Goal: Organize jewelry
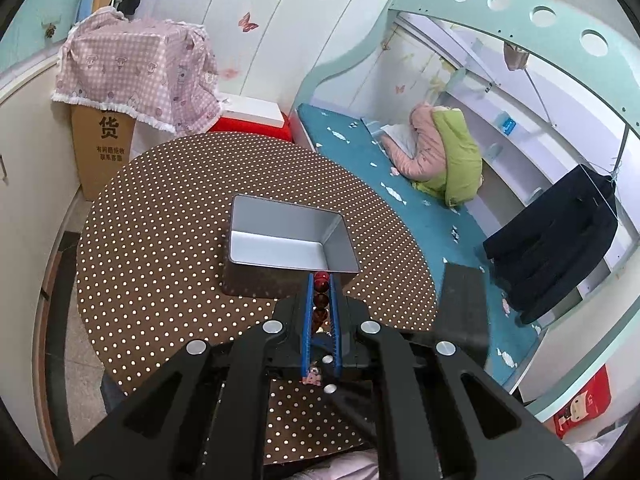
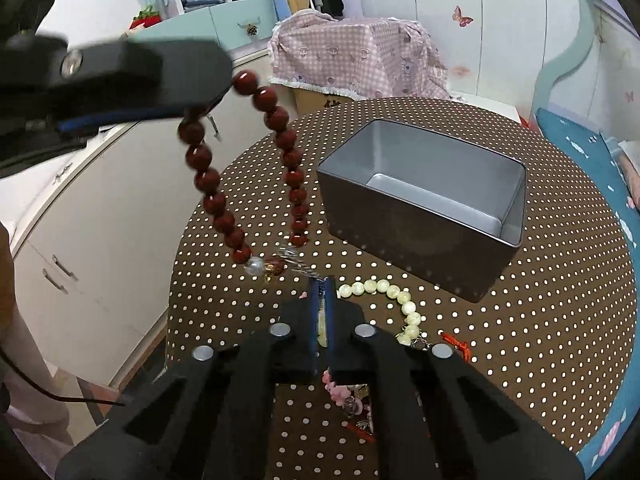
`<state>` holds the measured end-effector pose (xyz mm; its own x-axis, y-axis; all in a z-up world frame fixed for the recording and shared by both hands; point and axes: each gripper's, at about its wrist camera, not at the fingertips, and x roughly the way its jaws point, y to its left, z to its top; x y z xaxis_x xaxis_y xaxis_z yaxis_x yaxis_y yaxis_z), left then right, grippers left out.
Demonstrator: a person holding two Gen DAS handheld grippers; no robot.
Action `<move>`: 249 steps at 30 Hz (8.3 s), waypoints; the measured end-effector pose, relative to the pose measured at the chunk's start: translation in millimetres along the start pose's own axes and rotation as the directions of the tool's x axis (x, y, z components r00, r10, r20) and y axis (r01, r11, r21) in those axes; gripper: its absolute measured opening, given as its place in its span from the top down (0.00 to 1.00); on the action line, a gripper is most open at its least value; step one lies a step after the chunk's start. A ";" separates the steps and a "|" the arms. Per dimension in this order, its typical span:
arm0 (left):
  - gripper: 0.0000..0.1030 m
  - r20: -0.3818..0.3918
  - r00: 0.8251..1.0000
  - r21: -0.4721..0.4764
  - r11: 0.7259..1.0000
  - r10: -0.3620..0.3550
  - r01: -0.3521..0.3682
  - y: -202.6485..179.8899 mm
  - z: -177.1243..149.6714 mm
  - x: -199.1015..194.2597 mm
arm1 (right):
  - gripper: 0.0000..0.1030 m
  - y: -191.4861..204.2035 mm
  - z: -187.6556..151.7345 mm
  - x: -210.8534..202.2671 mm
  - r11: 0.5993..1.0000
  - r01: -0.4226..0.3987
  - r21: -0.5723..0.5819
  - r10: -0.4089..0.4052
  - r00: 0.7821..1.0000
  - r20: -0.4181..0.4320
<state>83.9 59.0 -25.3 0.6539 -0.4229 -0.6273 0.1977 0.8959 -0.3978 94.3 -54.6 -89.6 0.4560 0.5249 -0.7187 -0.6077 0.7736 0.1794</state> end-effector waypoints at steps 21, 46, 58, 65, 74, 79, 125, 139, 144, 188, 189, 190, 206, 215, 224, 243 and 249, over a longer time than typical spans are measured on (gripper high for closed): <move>0.92 -0.065 0.997 -0.073 0.996 0.047 -0.052 26.9 -3.0 26.3 | 0.98 -47.2 4.2 -65.0 0.984 0.122 0.129 -0.141 0.979 0.145; 0.92 -0.025 0.999 0.015 1.000 0.026 -0.025 7.2 55.2 52.2 | 0.98 -62.9 55.2 -62.4 0.986 0.140 0.089 -0.156 0.965 0.211; 0.92 -0.043 0.999 0.000 1.000 0.022 -0.022 20.5 68.3 74.4 | 0.98 -69.6 64.8 -47.8 0.988 0.126 0.088 -0.141 0.973 0.184; 0.92 -0.084 0.995 -0.001 0.999 0.048 -0.048 26.6 63.8 94.3 | 0.98 -73.4 56.8 -30.7 0.988 0.116 0.103 -0.129 0.984 0.126; 0.92 -0.118 0.991 0.003 0.998 0.070 -0.071 29.3 55.3 104.4 | 0.94 -73.2 51.3 -22.4 0.987 0.118 0.107 -0.127 0.989 0.081; 0.85 -0.123 0.989 0.006 0.997 0.082 -0.082 30.7 48.8 102.3 | 0.88 -74.5 49.2 -25.6 0.985 0.132 0.115 -0.141 0.987 0.079; 0.21 -0.177 0.940 0.026 0.956 0.293 -0.294 52.8 -61.6 59.3 | 0.85 -42.8 -11.7 29.8 0.981 0.173 0.083 -0.157 0.972 -0.176; 0.30 -0.222 0.943 0.084 0.968 0.248 -0.235 32.3 -72.4 84.0 | 0.92 -36.8 -3.7 -2.8 0.979 0.173 0.112 -0.163 0.982 -0.092; 0.44 -0.239 0.937 0.109 0.966 0.254 -0.234 25.9 -73.5 98.6 | 0.92 -35.9 -0.6 -22.9 0.978 0.176 0.115 -0.172 0.984 -0.037; 0.91 -0.143 0.945 0.129 0.952 0.295 -0.278 19.9 -23.4 81.1 | 0.92 -52.5 13.0 -56.8 0.969 0.194 0.153 -0.206 0.977 0.062; 0.91 -0.143 0.947 0.127 0.954 0.289 -0.272 18.9 -22.7 79.9 | 0.92 -52.3 13.8 -57.5 0.969 0.195 0.152 -0.207 0.976 0.066; 0.91 -0.145 0.949 0.130 0.956 0.281 -0.264 20.7 -24.6 78.6 | 0.92 -52.3 14.6 -57.9 0.969 0.197 0.151 -0.209 0.975 0.068; 0.75 -0.214 0.940 0.089 0.964 0.266 -0.252 46.8 -59.0 85.3 | 0.92 -52.7 13.9 -52.0 0.969 0.190 0.156 -0.200 0.978 0.052; 0.84 -0.256 0.911 0.164 0.943 0.324 -0.290 37.7 -57.8 120.1 | 0.92 -53.7 11.0 -51.8 0.968 0.196 0.156 -0.204 0.978 0.041; 0.85 -0.218 0.924 0.162 0.945 0.314 -0.283 28.8 -51.9 105.7 | 0.92 -54.6 12.0 -53.8 0.969 0.190 0.156 -0.200 0.978 0.052; 0.85 -0.026 0.971 0.240 0.945 0.237 -0.224 -22.6 21.9 77.9 | 0.92 -51.8 52.8 -68.6 0.976 0.191 0.101 -0.206 0.964 0.168; 0.85 -0.017 0.971 0.218 0.949 0.237 -0.227 -20.0 39.5 95.2 | 0.92 -59.4 66.9 -57.5 0.975 0.199 0.099 -0.214 0.962 0.169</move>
<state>171.1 6.1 -50.7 0.6697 -0.2010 -0.7149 0.1983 0.9761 -0.0887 147.7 -107.0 -14.0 0.6782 0.3996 -0.6167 -0.4371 0.8940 0.0985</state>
